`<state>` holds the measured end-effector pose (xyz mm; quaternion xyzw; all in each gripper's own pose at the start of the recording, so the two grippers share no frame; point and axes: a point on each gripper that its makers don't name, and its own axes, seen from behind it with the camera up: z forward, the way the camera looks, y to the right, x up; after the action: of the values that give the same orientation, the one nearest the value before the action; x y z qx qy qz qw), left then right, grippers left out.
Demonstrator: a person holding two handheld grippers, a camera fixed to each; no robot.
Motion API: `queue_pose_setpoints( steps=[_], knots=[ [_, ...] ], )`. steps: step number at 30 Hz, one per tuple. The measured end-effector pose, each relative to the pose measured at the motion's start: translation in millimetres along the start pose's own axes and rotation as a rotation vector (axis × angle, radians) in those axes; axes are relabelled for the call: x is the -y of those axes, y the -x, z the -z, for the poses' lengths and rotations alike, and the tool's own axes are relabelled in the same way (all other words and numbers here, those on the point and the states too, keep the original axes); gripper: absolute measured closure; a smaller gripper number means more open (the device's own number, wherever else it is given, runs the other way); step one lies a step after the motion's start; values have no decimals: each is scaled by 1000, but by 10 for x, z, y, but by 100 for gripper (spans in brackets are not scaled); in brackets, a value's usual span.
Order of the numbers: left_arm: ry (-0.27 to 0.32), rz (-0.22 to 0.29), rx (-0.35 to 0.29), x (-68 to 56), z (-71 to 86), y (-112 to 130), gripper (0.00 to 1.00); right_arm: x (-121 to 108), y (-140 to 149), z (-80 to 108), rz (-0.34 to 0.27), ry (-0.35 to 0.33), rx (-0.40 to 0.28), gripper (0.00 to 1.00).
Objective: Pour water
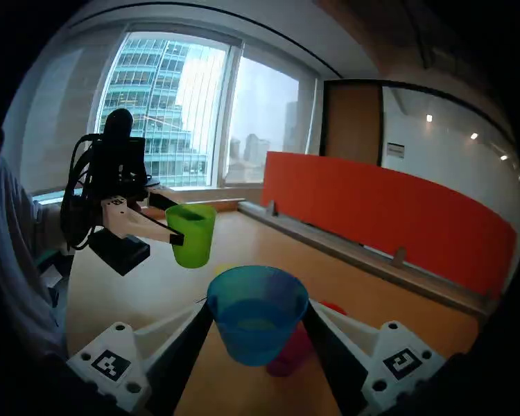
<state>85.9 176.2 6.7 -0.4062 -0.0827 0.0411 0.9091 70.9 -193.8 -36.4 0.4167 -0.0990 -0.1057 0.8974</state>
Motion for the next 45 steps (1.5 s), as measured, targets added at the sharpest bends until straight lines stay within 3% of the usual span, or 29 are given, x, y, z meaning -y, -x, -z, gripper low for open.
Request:
queue_pose_setpoints(
  steps=[15, 32, 45],
  knots=[
    [12, -1, -47, -130, -27, -129, 15, -34, -461, -104, -13, 7, -107, 9],
    [27, -8, -94, -232, 31, -248, 15, -154, -952, -242, 71, 8, -157, 9],
    [43, -16, -107, -290, 12, -289, 15, -217, -1280, -329, 194, 9, -179, 9]
  ],
)
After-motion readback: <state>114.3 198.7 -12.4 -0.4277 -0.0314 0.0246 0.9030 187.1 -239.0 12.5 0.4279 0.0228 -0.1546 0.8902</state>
